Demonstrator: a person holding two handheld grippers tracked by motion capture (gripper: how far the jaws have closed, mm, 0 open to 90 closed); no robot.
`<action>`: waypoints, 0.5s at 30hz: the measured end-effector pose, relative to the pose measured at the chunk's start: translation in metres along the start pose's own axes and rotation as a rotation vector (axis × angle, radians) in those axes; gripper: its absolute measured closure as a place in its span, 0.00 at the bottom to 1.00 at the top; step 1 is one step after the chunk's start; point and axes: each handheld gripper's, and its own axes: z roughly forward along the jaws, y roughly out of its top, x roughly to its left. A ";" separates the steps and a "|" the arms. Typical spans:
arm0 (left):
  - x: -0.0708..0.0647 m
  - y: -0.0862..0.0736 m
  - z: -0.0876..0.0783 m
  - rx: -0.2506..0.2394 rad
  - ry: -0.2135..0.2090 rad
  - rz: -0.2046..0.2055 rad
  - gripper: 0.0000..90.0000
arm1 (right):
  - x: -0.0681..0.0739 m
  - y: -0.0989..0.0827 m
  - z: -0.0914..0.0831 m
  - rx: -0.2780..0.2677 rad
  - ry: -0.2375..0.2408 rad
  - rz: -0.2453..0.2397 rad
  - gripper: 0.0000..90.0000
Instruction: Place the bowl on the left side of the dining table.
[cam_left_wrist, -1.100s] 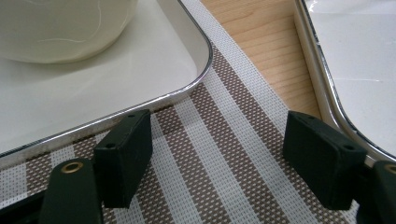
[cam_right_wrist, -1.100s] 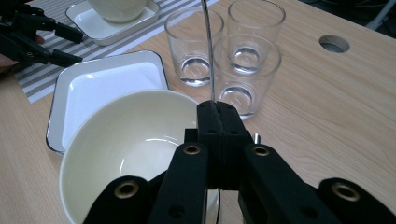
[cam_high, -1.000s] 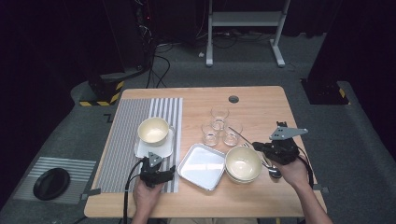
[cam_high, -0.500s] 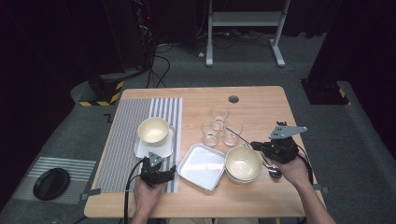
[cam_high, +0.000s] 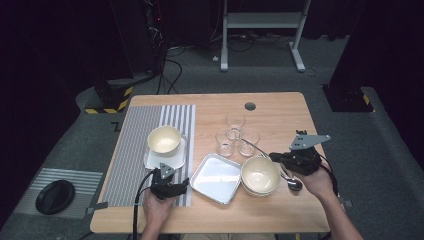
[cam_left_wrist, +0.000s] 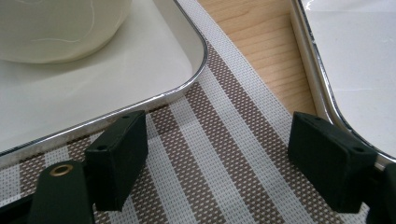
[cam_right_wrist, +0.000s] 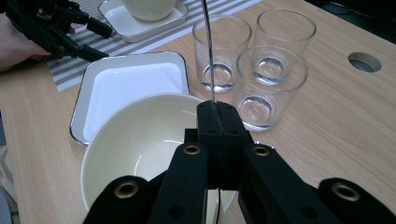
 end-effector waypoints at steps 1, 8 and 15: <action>0.000 0.000 0.000 -0.001 -0.001 -0.001 0.23 | 0.000 0.000 0.000 0.002 0.000 -0.001 1.00; 0.002 -0.001 -0.001 -0.009 -0.016 0.001 0.24 | 0.001 0.001 0.001 0.016 0.009 0.009 1.00; 0.003 0.002 -0.005 -0.024 -0.033 -0.007 0.26 | 0.001 0.004 0.001 0.023 0.008 -0.016 1.00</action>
